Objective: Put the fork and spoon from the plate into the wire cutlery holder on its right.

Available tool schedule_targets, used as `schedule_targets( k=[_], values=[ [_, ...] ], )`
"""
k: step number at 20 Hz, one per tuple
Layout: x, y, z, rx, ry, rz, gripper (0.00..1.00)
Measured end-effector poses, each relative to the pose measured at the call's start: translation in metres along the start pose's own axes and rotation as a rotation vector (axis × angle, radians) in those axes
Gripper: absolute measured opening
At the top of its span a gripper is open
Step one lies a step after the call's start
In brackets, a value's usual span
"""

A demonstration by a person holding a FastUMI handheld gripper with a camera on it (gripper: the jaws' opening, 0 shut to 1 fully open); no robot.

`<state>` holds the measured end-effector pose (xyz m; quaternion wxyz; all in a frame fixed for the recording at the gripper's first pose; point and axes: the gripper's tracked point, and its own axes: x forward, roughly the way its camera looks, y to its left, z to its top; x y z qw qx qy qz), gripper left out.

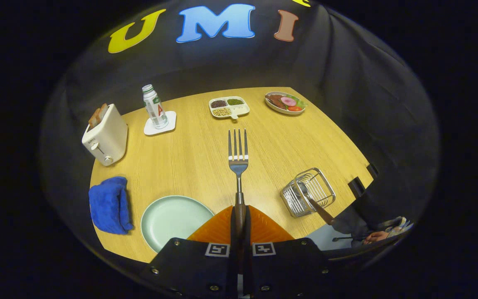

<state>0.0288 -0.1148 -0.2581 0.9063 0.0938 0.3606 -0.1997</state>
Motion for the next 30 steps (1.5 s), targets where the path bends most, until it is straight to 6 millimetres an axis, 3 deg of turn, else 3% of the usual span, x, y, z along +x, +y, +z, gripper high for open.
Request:
schedule_targets(
  k=[9,13,26,30],
  values=[
    [0.017,-0.073,-0.022,0.166,0.128,-0.138,0.06],
    [0.023,-0.095,-0.036,0.243,0.197,-0.167,0.06],
    [0.031,-0.105,-0.047,0.280,0.339,-0.140,0.06],
    [0.030,-0.110,-0.040,0.269,0.331,-0.152,0.11]
  ],
)
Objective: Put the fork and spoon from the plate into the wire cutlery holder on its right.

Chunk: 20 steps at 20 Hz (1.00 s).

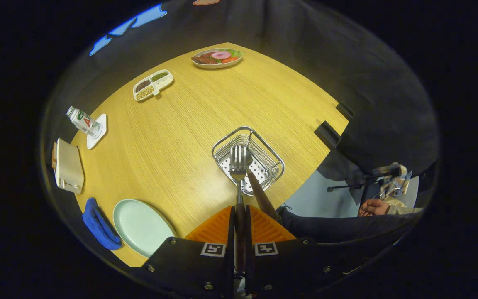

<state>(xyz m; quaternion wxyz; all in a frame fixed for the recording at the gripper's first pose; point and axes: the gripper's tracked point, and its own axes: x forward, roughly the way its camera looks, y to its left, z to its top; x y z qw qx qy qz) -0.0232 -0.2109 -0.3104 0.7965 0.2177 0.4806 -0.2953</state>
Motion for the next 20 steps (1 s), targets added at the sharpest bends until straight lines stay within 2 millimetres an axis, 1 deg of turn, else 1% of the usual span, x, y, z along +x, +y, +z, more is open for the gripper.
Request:
schedule_targets(
  k=[1,4,5,6,8,9,10,13,20],
  values=[
    [-0.002,-0.001,0.004,-0.008,-0.009,-0.003,0.11],
    [-0.004,0.006,0.015,-0.018,-0.043,0.024,0.11],
    [-0.006,0.007,0.019,-0.028,-0.054,0.026,0.20],
    [-0.007,0.005,0.021,-0.041,-0.066,0.018,0.24],
    [-0.011,0.002,0.027,-0.069,-0.092,-0.009,0.25],
    [-0.014,0.000,0.029,-0.080,-0.101,-0.023,0.43],
    [-0.016,0.001,0.032,-0.088,-0.114,-0.024,0.45],
    [-0.023,0.009,0.040,-0.104,-0.153,0.003,0.45],
    [-0.028,0.014,0.043,-0.141,-0.190,0.025,0.45]
  ],
)
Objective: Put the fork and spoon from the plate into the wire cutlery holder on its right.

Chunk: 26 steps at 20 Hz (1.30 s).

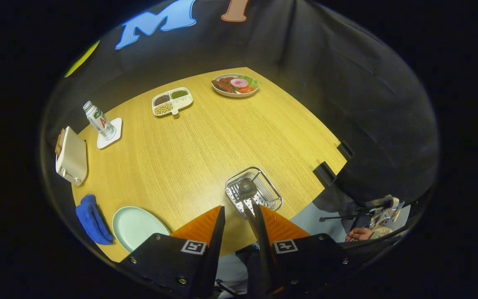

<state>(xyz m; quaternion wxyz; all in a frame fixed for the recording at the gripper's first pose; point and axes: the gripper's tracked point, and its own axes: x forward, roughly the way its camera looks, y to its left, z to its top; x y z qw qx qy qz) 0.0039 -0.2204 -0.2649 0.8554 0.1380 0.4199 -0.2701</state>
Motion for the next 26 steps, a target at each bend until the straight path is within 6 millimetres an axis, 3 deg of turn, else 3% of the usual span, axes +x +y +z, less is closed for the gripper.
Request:
schedule_targets(
  k=[9,14,18,23,26],
  values=[
    [-0.007,-0.002,0.013,-0.003,-0.078,0.023,0.45],
    [-0.024,-0.007,0.044,0.010,-0.244,0.039,0.45],
    [-0.066,-0.007,0.092,0.010,-0.484,0.074,0.44],
    [-0.133,-0.007,0.148,-0.003,-0.755,0.133,0.44],
    [-0.170,-0.001,0.165,-0.032,-0.884,0.171,0.44]
  ],
)
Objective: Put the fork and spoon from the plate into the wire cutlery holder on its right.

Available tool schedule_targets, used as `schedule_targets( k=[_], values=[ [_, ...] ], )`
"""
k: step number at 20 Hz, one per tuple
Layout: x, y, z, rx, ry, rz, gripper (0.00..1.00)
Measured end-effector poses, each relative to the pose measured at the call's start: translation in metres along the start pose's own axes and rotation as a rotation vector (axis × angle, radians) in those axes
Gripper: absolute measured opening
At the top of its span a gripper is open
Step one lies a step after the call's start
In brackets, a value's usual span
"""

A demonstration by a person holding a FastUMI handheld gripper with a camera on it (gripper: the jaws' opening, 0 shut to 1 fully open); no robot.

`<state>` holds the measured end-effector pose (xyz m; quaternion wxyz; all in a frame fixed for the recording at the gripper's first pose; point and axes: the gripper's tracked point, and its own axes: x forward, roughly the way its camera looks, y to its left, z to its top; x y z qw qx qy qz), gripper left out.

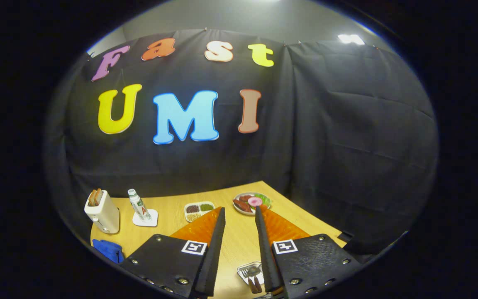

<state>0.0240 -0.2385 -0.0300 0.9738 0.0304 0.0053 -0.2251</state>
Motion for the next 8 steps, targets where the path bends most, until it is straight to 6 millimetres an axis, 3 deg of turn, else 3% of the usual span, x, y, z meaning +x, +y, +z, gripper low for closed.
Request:
schedule_targets(
  k=[3,8],
  values=[
    [-0.009,0.014,0.018,0.006,-0.058,0.057,0.44],
    [-0.018,0.033,0.027,-0.052,-0.088,0.126,0.44]
  ],
)
